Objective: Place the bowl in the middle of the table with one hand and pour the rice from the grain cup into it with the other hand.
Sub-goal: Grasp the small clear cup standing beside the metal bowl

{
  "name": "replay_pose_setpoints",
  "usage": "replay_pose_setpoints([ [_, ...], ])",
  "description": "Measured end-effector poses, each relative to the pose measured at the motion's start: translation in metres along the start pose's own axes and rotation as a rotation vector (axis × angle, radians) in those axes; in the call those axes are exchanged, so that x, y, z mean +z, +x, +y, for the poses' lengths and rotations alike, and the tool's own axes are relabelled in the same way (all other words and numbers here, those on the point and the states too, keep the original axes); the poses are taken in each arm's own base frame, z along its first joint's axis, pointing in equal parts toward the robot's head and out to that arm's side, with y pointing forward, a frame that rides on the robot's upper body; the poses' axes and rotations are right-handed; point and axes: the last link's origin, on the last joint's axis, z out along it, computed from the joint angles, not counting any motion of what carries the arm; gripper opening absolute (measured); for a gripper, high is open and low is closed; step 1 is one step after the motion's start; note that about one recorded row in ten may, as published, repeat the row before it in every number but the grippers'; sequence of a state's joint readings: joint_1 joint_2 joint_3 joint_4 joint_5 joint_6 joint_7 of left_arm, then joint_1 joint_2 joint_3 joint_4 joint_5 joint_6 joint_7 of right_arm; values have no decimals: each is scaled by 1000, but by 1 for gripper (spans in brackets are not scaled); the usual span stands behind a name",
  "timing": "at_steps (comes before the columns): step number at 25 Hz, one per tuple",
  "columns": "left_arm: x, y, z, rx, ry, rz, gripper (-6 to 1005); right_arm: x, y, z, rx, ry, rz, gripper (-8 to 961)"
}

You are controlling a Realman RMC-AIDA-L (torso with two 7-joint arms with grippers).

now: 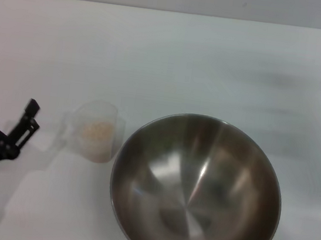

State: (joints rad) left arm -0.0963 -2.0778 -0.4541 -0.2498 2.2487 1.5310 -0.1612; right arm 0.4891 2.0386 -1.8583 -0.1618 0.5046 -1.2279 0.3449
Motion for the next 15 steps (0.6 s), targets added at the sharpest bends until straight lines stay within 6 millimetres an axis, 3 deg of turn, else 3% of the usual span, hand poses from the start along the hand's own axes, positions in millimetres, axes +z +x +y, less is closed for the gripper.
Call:
replay_pose_setpoints([
  [15,-1,-20,14,31,-79,-137,861,0,-2,-5,-12,2,-1,435],
])
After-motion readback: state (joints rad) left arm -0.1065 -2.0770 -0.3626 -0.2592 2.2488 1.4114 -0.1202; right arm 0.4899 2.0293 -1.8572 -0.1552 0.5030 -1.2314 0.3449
